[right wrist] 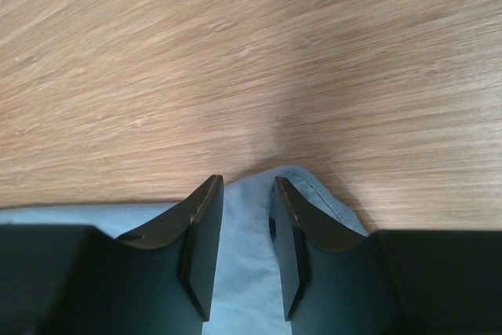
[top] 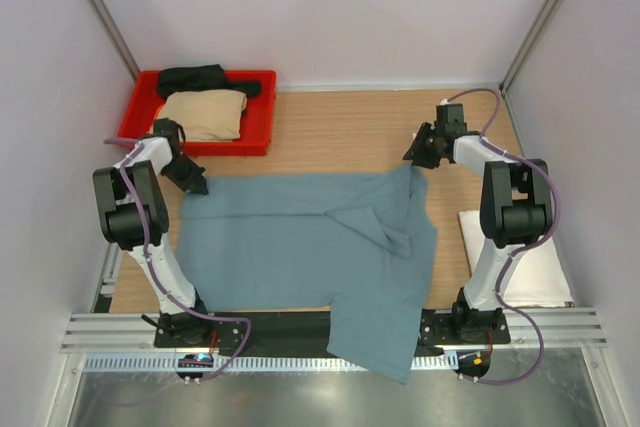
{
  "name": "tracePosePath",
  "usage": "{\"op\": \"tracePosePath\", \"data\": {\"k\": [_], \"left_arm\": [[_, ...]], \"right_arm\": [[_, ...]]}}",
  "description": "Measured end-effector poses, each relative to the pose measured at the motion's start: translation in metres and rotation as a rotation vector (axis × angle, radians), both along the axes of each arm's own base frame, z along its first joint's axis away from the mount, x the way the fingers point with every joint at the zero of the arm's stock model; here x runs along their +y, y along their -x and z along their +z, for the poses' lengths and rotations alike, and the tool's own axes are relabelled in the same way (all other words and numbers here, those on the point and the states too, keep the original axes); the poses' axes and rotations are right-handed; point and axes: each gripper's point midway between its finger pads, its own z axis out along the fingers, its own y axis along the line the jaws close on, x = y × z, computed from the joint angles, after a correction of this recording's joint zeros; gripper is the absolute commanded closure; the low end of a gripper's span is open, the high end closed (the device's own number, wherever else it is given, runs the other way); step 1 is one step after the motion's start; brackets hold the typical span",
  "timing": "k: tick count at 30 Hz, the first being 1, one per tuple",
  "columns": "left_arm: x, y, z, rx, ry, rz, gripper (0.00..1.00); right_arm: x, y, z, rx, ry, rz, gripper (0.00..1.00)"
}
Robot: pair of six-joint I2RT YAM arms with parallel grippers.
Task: Fold and stack the t-shirts
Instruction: Fold the tshirt
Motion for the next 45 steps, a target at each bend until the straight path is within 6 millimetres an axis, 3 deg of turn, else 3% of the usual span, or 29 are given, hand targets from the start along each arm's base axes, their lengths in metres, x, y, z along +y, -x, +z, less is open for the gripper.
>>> {"op": "tracePosePath", "data": {"k": [9,10,13,15,22,33,37,42,45], "left_arm": [[0.002,-0.001,0.0,0.013,-0.001,0.026,0.98],[0.002,-0.001,-0.001,0.015,-0.001,0.027,0.98],[0.002,0.0,-0.001,0.023,-0.001,0.031,1.0],[0.002,0.0,-0.002,0.028,0.001,0.04,1.0],[0.004,0.0,-0.002,0.034,0.025,0.07,1.0],[0.004,0.0,-0.002,0.033,0.022,0.058,0.99],[0.004,0.0,-0.002,0.031,0.023,0.054,0.99],[0.003,0.0,-0.003,0.031,0.032,0.054,0.99],[0.002,-0.002,-0.003,0.024,0.047,0.055,0.98]], "right_arm": [[-0.005,0.0,-0.017,0.039,0.002,-0.009,0.64],[-0.005,0.0,-0.017,0.036,0.002,-0.011,0.74],[-0.008,-0.001,-0.018,0.036,0.008,-0.014,0.93],[-0.015,0.0,-0.02,0.036,0.028,-0.031,0.99],[-0.042,0.018,-0.031,0.041,0.091,-0.094,0.99],[-0.044,0.015,-0.028,-0.033,0.099,-0.083,0.97],[-0.042,-0.004,-0.025,-0.073,0.09,-0.069,0.98],[-0.036,-0.058,-0.025,-0.156,0.058,-0.049,0.98],[-0.034,-0.079,-0.022,-0.187,0.05,-0.041,0.97]]}}
